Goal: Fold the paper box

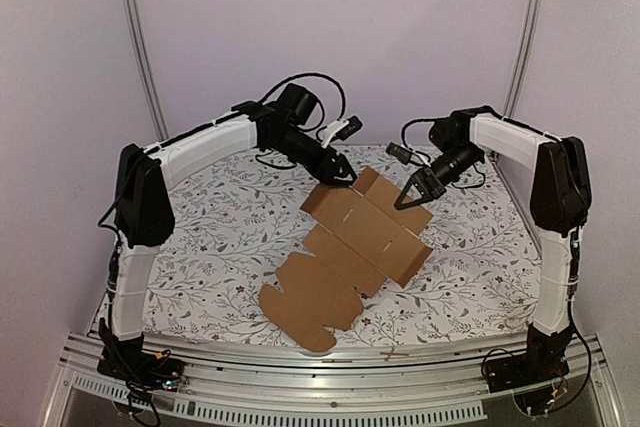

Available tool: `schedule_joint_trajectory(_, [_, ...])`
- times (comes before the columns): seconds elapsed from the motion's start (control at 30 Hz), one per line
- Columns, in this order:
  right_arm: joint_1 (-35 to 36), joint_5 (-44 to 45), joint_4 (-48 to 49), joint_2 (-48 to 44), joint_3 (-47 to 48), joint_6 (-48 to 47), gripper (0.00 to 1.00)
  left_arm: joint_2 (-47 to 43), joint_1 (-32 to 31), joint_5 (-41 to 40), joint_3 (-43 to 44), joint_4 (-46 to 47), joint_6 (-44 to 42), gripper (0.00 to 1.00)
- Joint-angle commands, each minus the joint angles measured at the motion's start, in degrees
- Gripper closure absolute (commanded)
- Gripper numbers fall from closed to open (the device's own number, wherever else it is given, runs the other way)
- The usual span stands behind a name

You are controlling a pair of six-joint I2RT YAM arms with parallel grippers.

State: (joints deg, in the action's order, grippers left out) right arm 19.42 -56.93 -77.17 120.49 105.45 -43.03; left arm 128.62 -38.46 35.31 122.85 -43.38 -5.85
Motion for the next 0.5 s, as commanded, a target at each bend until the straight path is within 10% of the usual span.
schedule_joint_trajectory(0.0, [0.3, 1.0, -0.6, -1.0, -0.5, 4.3, 1.00, 1.3, -3.1, -0.5, 1.0, -2.0, -2.8, 0.41])
schedule_joint_trajectory(0.47, [2.6, -3.3, -8.4, -2.2, -0.5, -4.4, 1.00, 2.4, -5.7, 0.6, 0.8, -2.4, -4.4, 0.41])
